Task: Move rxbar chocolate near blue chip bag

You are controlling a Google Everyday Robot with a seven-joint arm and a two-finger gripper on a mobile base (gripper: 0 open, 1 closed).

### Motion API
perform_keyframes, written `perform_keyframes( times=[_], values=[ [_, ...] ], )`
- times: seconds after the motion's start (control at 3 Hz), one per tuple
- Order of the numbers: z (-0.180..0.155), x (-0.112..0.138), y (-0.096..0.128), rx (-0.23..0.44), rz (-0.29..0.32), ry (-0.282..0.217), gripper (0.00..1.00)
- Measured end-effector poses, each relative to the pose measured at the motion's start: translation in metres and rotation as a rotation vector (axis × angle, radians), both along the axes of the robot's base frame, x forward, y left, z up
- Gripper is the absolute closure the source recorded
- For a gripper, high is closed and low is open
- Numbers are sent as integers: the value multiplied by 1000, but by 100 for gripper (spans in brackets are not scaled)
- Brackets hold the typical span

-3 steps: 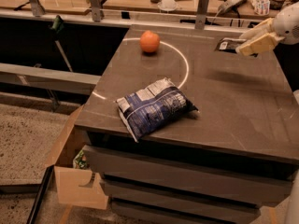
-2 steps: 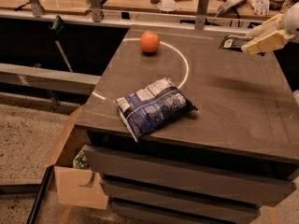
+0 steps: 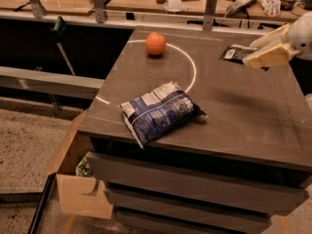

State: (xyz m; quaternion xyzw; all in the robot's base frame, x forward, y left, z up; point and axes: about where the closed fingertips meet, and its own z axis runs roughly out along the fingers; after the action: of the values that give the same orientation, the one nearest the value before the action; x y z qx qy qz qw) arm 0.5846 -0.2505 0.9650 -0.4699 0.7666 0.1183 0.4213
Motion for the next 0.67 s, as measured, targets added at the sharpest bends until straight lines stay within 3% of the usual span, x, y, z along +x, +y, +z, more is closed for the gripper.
perform_keyframes(
  times=[0.33,0.67],
  values=[
    [-65,-12,20,-20,2,133,100],
    [-65,-12,20,-20,2,133,100]
  ],
)
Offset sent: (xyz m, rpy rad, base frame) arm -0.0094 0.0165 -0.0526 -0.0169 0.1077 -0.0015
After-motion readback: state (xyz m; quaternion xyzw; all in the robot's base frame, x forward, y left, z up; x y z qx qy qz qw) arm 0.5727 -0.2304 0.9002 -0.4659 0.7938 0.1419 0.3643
